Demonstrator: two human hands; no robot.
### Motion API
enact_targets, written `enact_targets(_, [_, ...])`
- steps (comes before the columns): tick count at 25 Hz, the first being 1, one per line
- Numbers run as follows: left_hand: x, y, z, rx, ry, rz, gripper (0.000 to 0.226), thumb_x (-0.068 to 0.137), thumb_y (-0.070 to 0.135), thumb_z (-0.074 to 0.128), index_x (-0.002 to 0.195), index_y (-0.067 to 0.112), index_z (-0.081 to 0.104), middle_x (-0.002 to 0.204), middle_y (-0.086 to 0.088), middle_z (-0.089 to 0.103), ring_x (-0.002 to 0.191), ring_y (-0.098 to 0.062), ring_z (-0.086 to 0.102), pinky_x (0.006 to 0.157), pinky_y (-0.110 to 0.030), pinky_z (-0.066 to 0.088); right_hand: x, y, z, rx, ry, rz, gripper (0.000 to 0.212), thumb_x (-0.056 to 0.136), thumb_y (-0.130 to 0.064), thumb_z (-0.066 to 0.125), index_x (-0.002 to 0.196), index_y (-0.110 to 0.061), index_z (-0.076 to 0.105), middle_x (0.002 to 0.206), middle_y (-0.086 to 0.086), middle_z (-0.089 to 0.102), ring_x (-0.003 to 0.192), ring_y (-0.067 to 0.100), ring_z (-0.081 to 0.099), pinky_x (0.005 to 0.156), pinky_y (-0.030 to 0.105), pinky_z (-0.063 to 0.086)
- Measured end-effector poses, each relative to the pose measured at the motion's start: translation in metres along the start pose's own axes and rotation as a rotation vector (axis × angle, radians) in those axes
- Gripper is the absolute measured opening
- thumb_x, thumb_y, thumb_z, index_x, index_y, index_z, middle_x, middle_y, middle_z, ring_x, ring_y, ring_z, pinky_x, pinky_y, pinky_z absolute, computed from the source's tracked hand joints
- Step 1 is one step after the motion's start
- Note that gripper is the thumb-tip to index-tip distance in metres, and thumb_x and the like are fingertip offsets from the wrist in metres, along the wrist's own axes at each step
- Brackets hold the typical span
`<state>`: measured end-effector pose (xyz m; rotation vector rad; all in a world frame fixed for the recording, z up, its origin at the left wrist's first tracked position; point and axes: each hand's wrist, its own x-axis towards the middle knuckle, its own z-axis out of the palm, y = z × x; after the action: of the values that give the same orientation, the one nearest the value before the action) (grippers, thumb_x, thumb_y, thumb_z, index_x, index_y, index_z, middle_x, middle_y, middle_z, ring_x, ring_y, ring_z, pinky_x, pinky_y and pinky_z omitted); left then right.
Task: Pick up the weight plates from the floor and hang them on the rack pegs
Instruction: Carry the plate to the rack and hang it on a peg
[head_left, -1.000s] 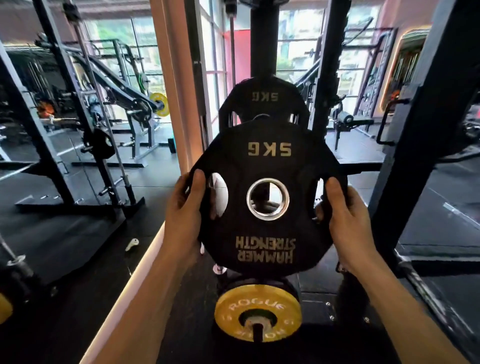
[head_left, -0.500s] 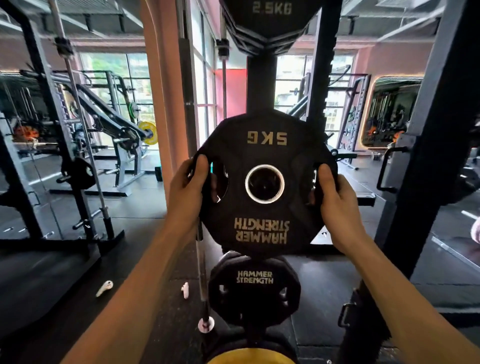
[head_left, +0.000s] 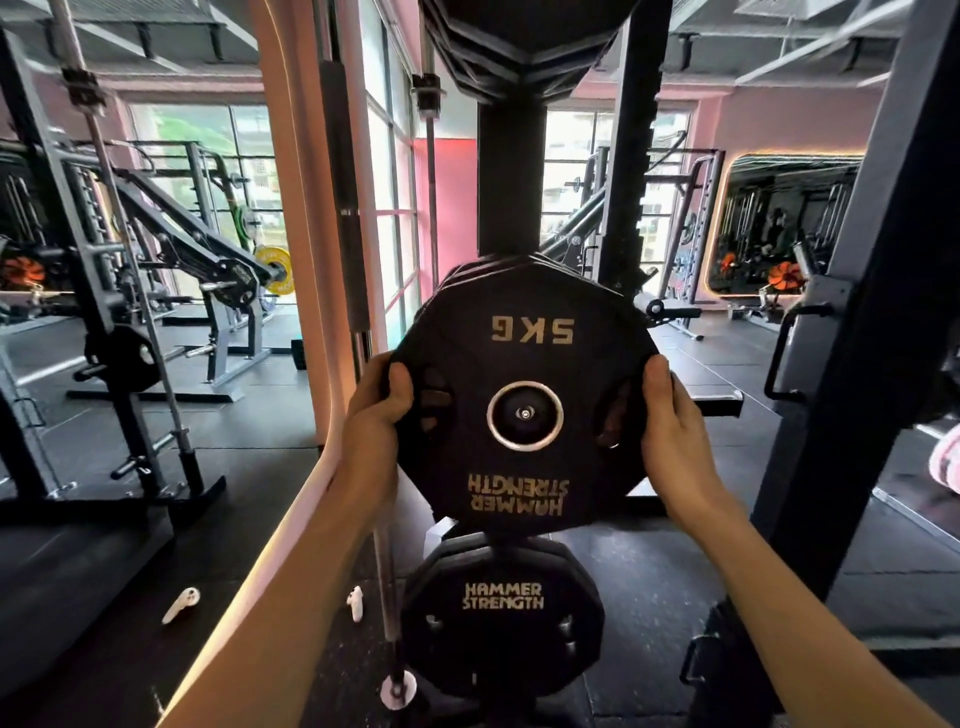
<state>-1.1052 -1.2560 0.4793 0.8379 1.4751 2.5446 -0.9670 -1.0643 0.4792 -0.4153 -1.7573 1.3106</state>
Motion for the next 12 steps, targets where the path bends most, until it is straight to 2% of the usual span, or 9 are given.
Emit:
enact_targets(3, [0.006, -0.008, 0.0, 0.047, 0.0, 0.014, 0.019, 0.103, 0.021, 0.043, 0.1, 0.021, 0.062, 0.091, 0.002, 0.071, 0.084, -0.018, 0.065, 0.071, -0.03, 0.053, 0.008, 0.003, 0.004, 0.004, 0.012, -0.005, 0.04, 0.098, -0.052, 0.03, 0.092, -0.025, 0.059, 0.086, -0.013, 0.065, 0.072, -0.011, 0.061, 0.058, 0.001, 0.042])
enact_targets(5, [0.012, -0.013, 0.0, 0.075, 0.007, 0.038, 0.019, 0.103, 0.021, 0.044, 0.102, 0.022, 0.062, 0.094, -0.001, 0.07, 0.087, -0.02, 0.064, 0.075, -0.03, 0.053, 0.014, 0.005, 0.005, 0.016, 0.004, 0.002, 0.046, 0.095, -0.058, 0.031, 0.097, -0.023, 0.061, 0.092, -0.009, 0.068, 0.076, -0.01, 0.063, 0.063, 0.008, 0.046])
enact_targets(8, [0.024, -0.017, -0.003, 0.139, 0.031, 0.078, 0.017, 0.104, 0.019, 0.043, 0.103, 0.02, 0.061, 0.089, -0.002, 0.068, 0.078, -0.016, 0.064, 0.07, -0.025, 0.052, 0.023, 0.012, 0.005, -0.044, -0.02, -0.015, 0.06, 0.089, -0.068, 0.03, 0.097, -0.019, 0.062, 0.092, -0.001, 0.07, 0.085, 0.004, 0.065, 0.074, 0.022, 0.046])
enact_targets(10, [0.027, -0.018, 0.0, 0.154, 0.013, 0.092, 0.016, 0.104, 0.018, 0.042, 0.103, 0.019, 0.059, 0.084, -0.001, 0.067, 0.072, -0.012, 0.064, 0.068, -0.022, 0.052, 0.031, 0.016, 0.005, -0.082, -0.038, -0.003, 0.057, 0.092, -0.066, 0.029, 0.104, -0.02, 0.061, 0.095, -0.006, 0.068, 0.088, 0.001, 0.062, 0.081, 0.026, 0.046])
enact_targets(12, [0.026, -0.017, 0.002, 0.202, -0.003, 0.095, 0.016, 0.105, 0.019, 0.041, 0.106, 0.018, 0.057, 0.084, 0.001, 0.065, 0.071, -0.006, 0.063, 0.07, -0.021, 0.052, 0.037, 0.015, 0.004, -0.155, -0.079, 0.01, 0.065, 0.089, -0.073, 0.026, 0.115, -0.023, 0.059, 0.105, -0.007, 0.066, 0.099, 0.004, 0.061, 0.094, 0.034, 0.047])
